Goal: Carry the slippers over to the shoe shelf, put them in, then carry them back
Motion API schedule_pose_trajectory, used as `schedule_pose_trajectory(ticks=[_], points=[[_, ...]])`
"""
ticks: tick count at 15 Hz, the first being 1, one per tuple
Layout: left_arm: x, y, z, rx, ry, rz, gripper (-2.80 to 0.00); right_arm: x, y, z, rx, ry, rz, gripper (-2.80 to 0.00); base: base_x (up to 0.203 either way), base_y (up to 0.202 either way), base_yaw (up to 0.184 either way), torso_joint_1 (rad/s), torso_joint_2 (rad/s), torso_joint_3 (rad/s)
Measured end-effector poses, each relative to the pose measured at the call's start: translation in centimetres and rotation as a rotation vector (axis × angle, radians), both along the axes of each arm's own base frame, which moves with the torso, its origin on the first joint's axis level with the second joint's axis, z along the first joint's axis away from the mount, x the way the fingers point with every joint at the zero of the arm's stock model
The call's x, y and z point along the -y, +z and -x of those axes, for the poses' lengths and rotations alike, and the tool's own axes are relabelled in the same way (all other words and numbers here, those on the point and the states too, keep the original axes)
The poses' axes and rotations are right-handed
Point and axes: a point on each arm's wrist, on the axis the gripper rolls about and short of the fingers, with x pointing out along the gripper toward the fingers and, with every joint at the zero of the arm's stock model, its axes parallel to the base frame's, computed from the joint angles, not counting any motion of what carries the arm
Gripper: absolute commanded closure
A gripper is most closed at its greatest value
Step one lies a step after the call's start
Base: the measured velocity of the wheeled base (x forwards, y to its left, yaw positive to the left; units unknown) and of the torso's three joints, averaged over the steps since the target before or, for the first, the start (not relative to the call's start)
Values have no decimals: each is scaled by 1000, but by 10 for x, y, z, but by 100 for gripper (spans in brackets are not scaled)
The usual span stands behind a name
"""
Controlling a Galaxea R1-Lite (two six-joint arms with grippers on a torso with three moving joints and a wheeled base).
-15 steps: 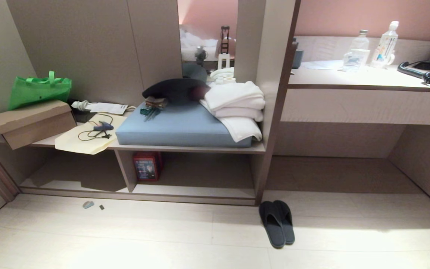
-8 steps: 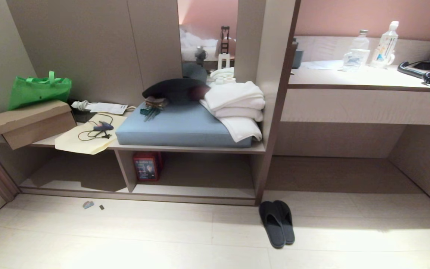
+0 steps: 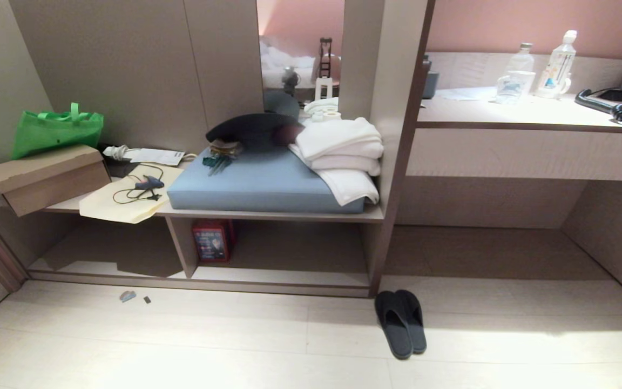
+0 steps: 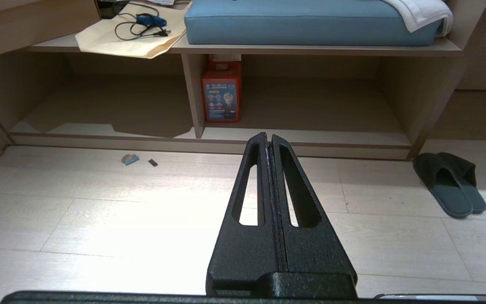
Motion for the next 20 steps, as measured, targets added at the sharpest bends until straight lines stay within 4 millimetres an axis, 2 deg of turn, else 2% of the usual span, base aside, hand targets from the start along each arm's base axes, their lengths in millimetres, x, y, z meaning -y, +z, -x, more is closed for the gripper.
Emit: schedule_pose_trajectory(ticks=[4,14,20], points=[[0,0,0,0,0,3,0,0,0,0,0,0,0,0,2,15,-2,2,1,1],[0,0,0,0,0,0,0,0,0,0,0,3,2,0,1,172,-2,2,3,3],[0,0,0,0,0,0,0,0,0,0,0,3,2,0,0,0,0,0,0,0]])
